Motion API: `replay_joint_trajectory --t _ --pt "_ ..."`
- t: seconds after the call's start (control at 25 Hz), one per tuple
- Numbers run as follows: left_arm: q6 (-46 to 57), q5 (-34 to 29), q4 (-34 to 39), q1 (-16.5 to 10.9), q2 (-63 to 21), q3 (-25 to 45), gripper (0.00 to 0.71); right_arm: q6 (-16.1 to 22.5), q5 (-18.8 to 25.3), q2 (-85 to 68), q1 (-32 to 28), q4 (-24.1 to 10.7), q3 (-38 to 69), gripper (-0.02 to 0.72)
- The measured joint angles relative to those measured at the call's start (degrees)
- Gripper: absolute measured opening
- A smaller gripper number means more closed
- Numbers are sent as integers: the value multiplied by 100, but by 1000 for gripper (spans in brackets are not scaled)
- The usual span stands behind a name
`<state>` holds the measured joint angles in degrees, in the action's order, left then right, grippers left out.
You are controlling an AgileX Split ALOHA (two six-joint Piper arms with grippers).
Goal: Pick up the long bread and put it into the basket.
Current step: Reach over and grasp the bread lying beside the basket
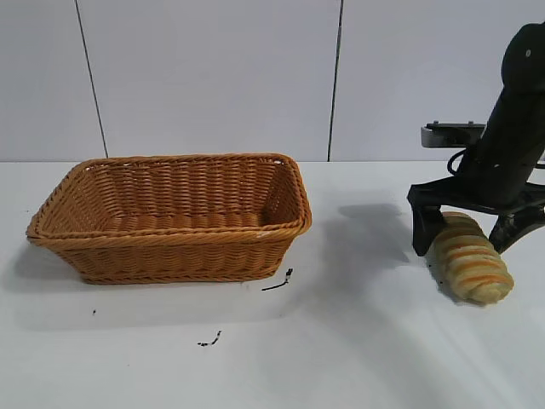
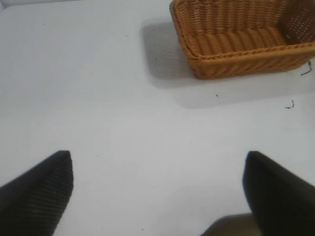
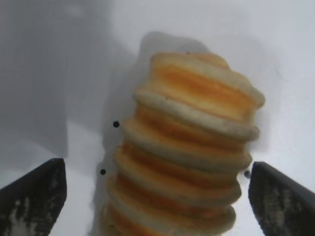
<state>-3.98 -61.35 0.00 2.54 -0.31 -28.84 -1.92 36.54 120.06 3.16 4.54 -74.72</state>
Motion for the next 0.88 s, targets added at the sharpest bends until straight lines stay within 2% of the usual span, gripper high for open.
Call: replay_joint_trajectory --t 0.16,0.24,0.32,0.44,0.52,0.6,0.76,0.88 --pt "0 0 0 0 0 0 696 0 66 0 0 -11 -5 693" --pt "0 0 0 0 0 0 696 0 156 0 0 -11 -5 661" --pt "0 0 0 0 0 0 696 0 243 0 0 -11 -5 573" --pt "0 0 0 0 0 0 696 22 267 0 0 -26 -5 375" --pt "0 0 0 0 0 0 696 22 267 0 0 -26 -5 268" --pt "0 0 0 0 0 0 696 22 267 0 0 -26 -5 198" --pt "0 0 0 0 0 0 696 22 309 -28 0 -26 -22 156" --pt "0 0 0 0 0 0 696 4 701 -127 0 -26 -260 152"
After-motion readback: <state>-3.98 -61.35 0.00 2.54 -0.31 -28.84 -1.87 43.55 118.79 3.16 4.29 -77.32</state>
